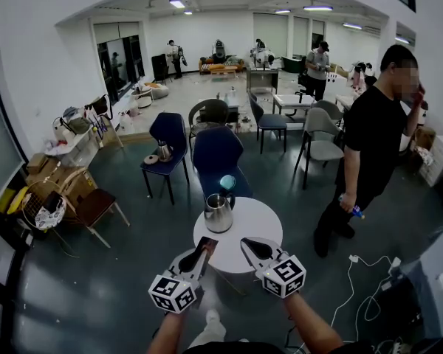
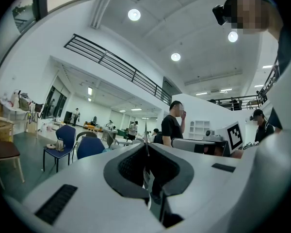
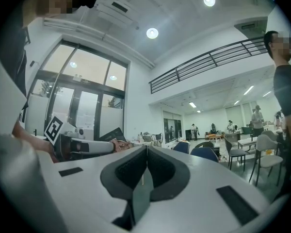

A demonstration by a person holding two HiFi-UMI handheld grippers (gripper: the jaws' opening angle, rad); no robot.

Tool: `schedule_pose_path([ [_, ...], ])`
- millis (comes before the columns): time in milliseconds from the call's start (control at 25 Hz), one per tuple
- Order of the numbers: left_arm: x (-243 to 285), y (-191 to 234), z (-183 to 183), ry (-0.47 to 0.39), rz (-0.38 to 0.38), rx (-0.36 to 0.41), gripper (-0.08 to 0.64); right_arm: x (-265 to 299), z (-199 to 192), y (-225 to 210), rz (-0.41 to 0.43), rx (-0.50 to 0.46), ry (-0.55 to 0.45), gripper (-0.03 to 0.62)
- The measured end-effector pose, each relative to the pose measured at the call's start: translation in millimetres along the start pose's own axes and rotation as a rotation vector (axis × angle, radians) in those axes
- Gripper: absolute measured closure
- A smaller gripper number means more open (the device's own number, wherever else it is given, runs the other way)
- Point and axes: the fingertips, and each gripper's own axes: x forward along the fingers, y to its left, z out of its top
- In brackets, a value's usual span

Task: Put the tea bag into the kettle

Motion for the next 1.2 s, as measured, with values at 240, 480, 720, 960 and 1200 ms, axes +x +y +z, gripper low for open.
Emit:
schedule_pose_path([
  [240,14,20,2,0.000,-0.010,-0.001,0.540,22,2,-11,-0.007,0.000,-0.010,0.572],
  [480,35,45,9,0.007,-0.023,-0.006,0.540,49,3,-28,-0.021,0.007,-0.007,0.572],
  [720,62,75,11,0.019,-0.028,-0.004,0.540,79,3,-55,-0.038,0.014,-0.002,0.572],
  [960,86,108,17,0.021,-0.030,-0.018,0.540,111,1,-76,-0.050,0.015,0.012,0.572],
  [1200,113,132,20,0.022,-0.038,-0.025,0.540,134,3,-102,-0.062,0.016,0.015,0.572],
])
